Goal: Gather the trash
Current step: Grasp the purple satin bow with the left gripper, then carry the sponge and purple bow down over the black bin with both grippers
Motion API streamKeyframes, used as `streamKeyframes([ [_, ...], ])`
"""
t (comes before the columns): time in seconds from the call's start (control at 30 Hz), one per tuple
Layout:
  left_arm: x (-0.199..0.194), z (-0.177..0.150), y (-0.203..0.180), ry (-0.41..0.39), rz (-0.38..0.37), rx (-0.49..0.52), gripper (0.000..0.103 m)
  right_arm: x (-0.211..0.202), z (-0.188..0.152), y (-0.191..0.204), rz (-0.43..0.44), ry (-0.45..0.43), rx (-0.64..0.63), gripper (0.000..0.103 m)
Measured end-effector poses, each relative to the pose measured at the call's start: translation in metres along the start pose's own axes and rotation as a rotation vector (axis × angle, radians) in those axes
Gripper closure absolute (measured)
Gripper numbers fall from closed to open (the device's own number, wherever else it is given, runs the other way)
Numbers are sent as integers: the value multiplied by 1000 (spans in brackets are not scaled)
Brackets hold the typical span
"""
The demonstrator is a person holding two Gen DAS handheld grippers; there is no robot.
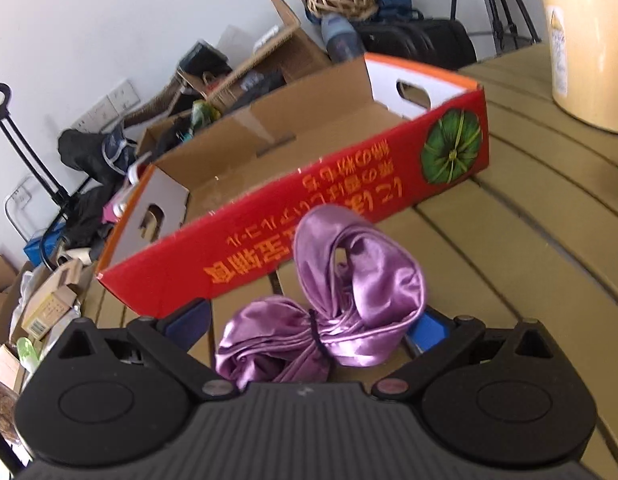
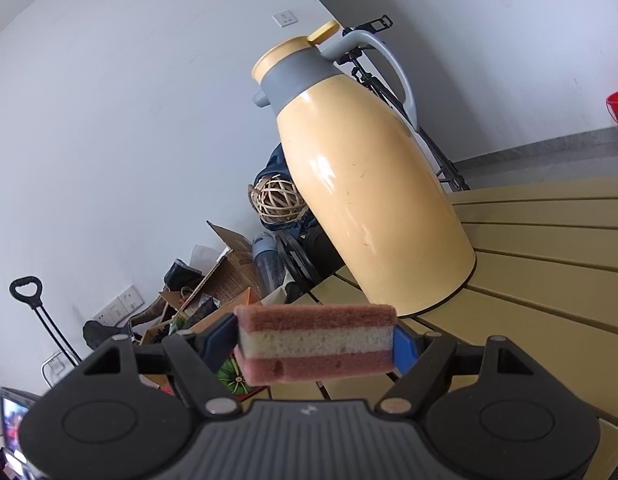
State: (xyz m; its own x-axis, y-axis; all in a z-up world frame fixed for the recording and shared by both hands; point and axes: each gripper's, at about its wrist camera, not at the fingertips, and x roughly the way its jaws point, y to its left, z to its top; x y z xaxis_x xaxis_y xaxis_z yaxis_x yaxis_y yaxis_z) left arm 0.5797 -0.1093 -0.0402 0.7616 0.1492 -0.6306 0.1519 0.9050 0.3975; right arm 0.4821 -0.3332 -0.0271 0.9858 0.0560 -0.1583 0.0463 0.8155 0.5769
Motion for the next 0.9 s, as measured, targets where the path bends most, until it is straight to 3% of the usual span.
streamKeyframes([
  [0.2, 7, 1, 12, 16, -41, -76, 0, 0, 0, 2, 12, 11, -12, 26],
  [0.47, 15, -9, 34, 45, -157, -244, 3, 1, 3, 2, 17, 16, -5, 26],
  [0.57, 13, -11, 38, 47, -187, -274, 13, 0, 4, 3, 20, 10, -6, 26],
  [0.9, -6, -20, 36, -25, -178, -256, 42, -2, 5, 3, 30, 7, 3, 26],
])
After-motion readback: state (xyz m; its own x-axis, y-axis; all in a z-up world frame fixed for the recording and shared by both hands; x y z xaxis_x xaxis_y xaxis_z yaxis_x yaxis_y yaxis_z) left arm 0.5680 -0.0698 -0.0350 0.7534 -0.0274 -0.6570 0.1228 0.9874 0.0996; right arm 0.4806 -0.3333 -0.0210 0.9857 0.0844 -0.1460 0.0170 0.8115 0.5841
